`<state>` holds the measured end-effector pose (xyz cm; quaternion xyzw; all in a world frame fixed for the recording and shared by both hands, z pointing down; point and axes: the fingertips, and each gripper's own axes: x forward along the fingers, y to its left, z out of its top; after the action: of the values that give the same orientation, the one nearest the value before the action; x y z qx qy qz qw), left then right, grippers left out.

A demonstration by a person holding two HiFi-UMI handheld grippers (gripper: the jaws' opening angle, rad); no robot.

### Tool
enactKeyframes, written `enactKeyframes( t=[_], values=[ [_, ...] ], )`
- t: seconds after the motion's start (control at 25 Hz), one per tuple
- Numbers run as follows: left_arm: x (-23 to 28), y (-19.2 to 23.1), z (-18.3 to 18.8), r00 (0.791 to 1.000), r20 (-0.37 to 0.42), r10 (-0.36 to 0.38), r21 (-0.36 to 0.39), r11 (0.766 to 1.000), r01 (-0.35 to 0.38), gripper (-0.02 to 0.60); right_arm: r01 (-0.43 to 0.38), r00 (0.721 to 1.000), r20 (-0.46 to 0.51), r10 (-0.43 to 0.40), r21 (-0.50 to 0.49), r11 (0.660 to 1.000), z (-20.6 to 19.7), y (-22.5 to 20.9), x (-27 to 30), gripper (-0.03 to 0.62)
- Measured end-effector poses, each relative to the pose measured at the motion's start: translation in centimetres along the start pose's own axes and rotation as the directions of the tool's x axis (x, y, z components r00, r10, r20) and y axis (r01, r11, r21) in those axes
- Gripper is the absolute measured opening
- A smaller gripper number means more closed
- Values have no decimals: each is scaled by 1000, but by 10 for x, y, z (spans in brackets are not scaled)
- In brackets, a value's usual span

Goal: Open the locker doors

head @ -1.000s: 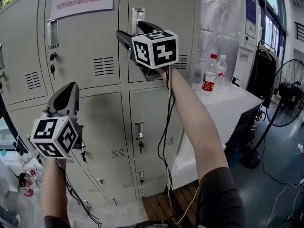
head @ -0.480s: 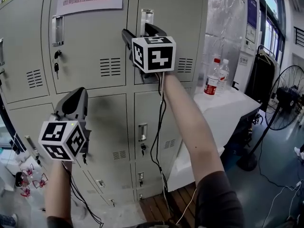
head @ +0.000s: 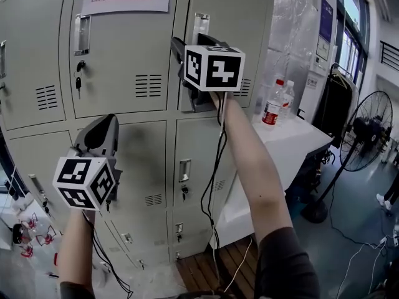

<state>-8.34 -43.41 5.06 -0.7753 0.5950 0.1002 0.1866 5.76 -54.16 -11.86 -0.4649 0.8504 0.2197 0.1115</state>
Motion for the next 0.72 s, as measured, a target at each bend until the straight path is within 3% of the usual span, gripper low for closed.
enactKeyframes(
  t=[0.12, 0.24, 0.72],
  values=[
    [1, -5, 1, 1000, 1, -19, -3, 1000, 19, 8, 83, 996, -24, -84, -49, 995, 1, -9, -4, 193],
    [0, -12, 2, 999, -2, -36, 0, 999, 36, 9, 116, 993, -25, -118, -55, 992, 3, -13, -9, 158],
    [-10, -14, 8, 999, -12, -53, 3, 999, 53, 9, 109, 994, -11, -110, -60, 992, 10, -14, -24, 155]
  ],
)
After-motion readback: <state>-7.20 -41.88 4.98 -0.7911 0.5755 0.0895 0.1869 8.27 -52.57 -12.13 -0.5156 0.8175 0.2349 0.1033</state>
